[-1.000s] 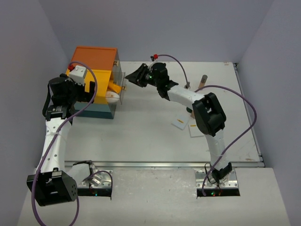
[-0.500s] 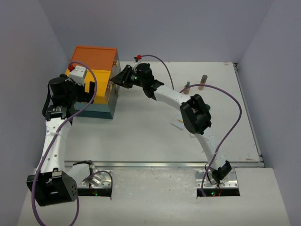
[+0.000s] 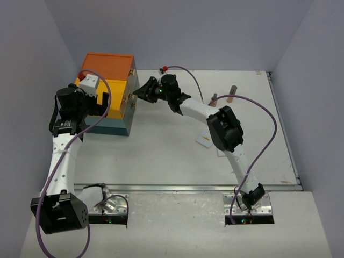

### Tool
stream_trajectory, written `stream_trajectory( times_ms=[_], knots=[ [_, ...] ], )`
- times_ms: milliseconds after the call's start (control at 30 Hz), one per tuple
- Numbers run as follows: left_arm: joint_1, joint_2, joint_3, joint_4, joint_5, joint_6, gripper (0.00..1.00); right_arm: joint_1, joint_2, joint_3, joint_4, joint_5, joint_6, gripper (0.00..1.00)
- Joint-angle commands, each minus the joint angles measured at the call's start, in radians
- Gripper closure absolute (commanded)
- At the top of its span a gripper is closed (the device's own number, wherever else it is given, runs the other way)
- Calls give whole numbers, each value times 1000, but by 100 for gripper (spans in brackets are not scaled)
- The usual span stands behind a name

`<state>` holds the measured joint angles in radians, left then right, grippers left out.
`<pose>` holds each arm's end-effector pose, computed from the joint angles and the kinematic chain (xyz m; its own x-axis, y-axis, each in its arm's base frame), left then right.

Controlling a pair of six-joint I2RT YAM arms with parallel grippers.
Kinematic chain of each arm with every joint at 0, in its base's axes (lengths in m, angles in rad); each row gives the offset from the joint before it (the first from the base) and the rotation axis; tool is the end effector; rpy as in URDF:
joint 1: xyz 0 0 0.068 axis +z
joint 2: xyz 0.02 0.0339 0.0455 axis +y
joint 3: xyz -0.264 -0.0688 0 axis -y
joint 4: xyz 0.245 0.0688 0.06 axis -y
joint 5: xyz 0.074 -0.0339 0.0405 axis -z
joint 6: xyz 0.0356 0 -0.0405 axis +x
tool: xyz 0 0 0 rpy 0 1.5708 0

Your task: Organize the makeup

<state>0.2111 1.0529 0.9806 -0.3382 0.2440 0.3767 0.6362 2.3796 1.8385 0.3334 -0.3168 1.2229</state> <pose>0.2341 0.0414 0.3417 -0.3580 0.2884 -0.8881 0.1559 0.9562 0.2476 0.4418 0.3401 0.1988 -0.8178 0.5065 -0.2732 -0.1201 0.3140 0.9418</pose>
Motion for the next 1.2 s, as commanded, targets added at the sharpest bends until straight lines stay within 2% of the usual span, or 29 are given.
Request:
stream_trajectory(
  times_ms=[0,233,433,733,1167],
  knots=[
    [8,21,4,54,6,-10,0,-51,-45,98,62,8,21,53],
    [8,29,-5,68,5,-6,0,-70,152,380,26,77,115,40],
    [8,36,-12,75,6,-9,0,-66,231,467,49,177,211,41],
    [8,30,-37,90,9,-5,0,-19,277,527,75,263,204,40],
    [8,26,-56,96,9,1,0,-9,254,461,155,271,221,45]
  ],
)
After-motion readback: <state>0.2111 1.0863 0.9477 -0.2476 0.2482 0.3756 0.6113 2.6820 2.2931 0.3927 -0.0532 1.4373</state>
